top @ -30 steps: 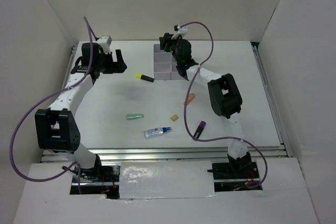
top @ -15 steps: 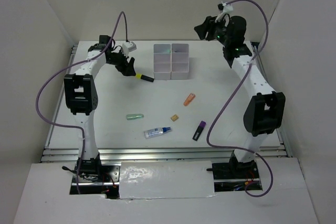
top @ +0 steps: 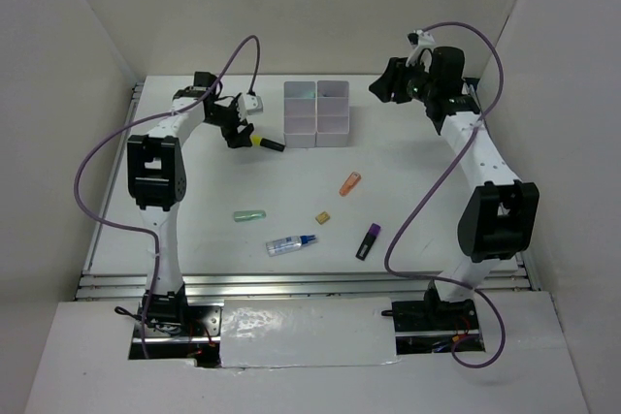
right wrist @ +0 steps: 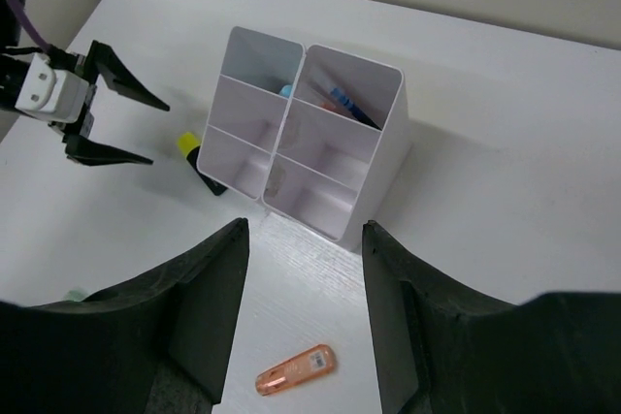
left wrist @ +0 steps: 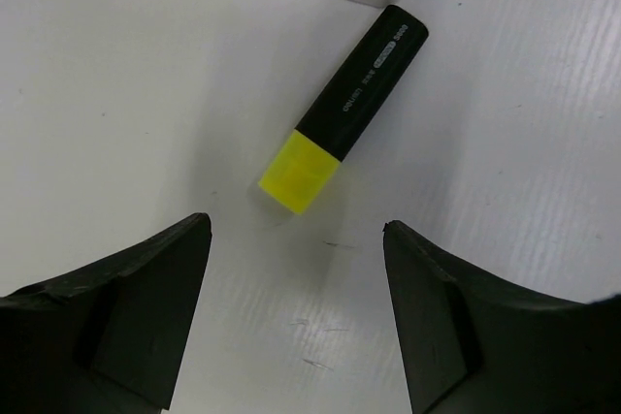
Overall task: Sort the stationery into containers
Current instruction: Move the stationery to the center of the board.
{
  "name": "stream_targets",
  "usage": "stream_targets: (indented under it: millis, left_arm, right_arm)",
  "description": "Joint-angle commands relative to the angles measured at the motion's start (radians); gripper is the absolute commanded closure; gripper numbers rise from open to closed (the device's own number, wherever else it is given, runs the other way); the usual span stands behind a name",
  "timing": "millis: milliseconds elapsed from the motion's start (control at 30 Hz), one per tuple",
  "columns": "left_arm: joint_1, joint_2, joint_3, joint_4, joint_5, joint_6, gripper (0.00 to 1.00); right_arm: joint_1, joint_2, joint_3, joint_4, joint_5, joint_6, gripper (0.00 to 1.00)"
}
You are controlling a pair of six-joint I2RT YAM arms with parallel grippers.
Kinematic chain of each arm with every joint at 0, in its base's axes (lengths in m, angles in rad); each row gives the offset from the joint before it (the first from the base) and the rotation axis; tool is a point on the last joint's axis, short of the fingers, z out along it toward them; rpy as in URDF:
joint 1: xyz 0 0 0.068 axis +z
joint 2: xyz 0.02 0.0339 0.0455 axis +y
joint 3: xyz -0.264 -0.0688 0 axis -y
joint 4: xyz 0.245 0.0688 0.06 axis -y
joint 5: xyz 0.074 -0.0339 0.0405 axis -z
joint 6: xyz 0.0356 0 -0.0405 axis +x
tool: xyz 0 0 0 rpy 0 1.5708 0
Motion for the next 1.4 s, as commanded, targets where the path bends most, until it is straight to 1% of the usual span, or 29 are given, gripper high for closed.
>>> stream_targets:
  millis: [0,167,333,533,633,667,733,800,867,900,1000,1167,1233,1333,1367]
  left_arm:
    - [0.010,0.041,0.026,0.086,0.018,0.091,0.16]
    - [0.010,0.128,0.154,-0.001,0.045,0.184,0.12]
    - [0.002,0.151,0.163,-0.006,0.048,0.258,0.09]
    - [-0.018,0.182,0.188,-0.130,0.038,0.385,0.11]
    - [-0.034,0.186,0.180,-0.181,0.016,0.465,0.15]
    - [-0.038,0.191,0.183,-0.216,0.012,0.479,0.18]
    - [-0.051,0.208,0.204,-0.254,-0.017,0.517,0.21]
    - [-0.071,0.225,0.233,-0.323,-0.072,0.560,0.27]
    - [-0.079,0.255,0.267,-0.366,-0.091,0.566,0.33]
    - [-0.085,0.268,0.310,-0.421,-0.103,0.580,0.35]
    - [-0.097,0.314,0.347,-0.492,-0.134,0.593,0.41]
    - [-0.104,0.283,0.286,-0.517,-0.160,0.588,0.52]
    - [-0.104,0.265,0.257,-0.532,-0.163,0.570,0.53]
    - [-0.104,0.233,0.199,-0.546,-0.209,0.565,0.53]
    - [-0.105,0.220,0.156,-0.543,-0.240,0.557,0.54]
  right_arm:
    - [-0.002,-0.082,-0.014,-0.004,-0.007,-0.027,0.43]
    - [-0.002,-0.100,-0.027,-0.012,0.027,-0.041,0.43]
    - [0.000,-0.102,-0.027,-0.015,0.044,-0.049,0.42]
    - [0.000,-0.085,-0.001,-0.024,0.059,-0.053,0.42]
    - [0.000,-0.076,0.008,-0.027,0.062,-0.053,0.42]
    - [0.000,-0.073,0.014,-0.027,0.061,-0.055,0.43]
    - [0.001,-0.069,0.020,-0.029,0.059,-0.055,0.42]
    - [0.001,-0.066,0.023,-0.032,0.061,-0.058,0.43]
    - [0.003,-0.060,0.032,-0.037,0.059,-0.064,0.42]
    - [0.001,-0.060,0.035,-0.047,0.059,-0.066,0.43]
    - [0.000,-0.056,0.045,-0.057,0.059,-0.075,0.43]
    - [-0.008,-0.066,0.037,-0.061,0.051,-0.084,0.43]
    - [-0.009,-0.069,0.035,-0.064,0.047,-0.087,0.43]
    - [-0.017,-0.074,0.034,-0.073,0.035,-0.095,0.43]
    - [-0.019,-0.077,0.035,-0.077,0.032,-0.096,0.44]
